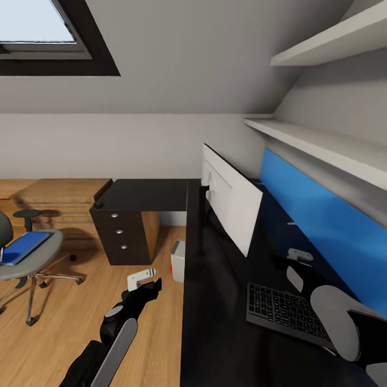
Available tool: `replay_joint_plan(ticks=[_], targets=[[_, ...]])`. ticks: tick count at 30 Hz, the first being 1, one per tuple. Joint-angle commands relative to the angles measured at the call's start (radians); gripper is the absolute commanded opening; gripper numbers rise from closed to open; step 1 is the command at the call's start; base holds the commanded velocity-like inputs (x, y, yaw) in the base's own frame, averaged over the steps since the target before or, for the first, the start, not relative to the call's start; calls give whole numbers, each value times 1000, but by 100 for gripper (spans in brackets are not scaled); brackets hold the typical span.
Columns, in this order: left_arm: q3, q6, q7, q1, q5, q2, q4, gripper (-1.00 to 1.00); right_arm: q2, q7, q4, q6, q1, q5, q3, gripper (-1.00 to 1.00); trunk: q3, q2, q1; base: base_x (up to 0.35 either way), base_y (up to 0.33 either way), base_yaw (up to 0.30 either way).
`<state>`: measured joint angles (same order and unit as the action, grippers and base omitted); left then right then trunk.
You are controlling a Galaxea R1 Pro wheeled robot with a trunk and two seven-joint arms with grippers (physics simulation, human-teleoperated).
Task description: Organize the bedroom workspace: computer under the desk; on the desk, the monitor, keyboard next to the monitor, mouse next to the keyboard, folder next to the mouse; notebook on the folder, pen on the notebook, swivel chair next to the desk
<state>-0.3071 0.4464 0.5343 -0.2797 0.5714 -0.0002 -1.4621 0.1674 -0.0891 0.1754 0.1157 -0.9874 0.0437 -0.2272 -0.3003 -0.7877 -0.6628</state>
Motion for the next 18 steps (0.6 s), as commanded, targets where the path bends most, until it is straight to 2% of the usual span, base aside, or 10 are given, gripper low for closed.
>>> replay_joint_plan(ticks=[1,12,18], targets=[[-1,2,9,-1,8,0,-1,100,0,-3,2,6,0,4,1,100,-5,-8,-4,0,0,0],[-1,2,9,-1,9,0,0,100,0,-3,1,6,0,7,0,100,-40,-85,-46,0,0,0],[0,2,9,-1,9,0,0,100,0,-4,1,7,0,51,1,100,-67,-127,-69,0,0,0]])
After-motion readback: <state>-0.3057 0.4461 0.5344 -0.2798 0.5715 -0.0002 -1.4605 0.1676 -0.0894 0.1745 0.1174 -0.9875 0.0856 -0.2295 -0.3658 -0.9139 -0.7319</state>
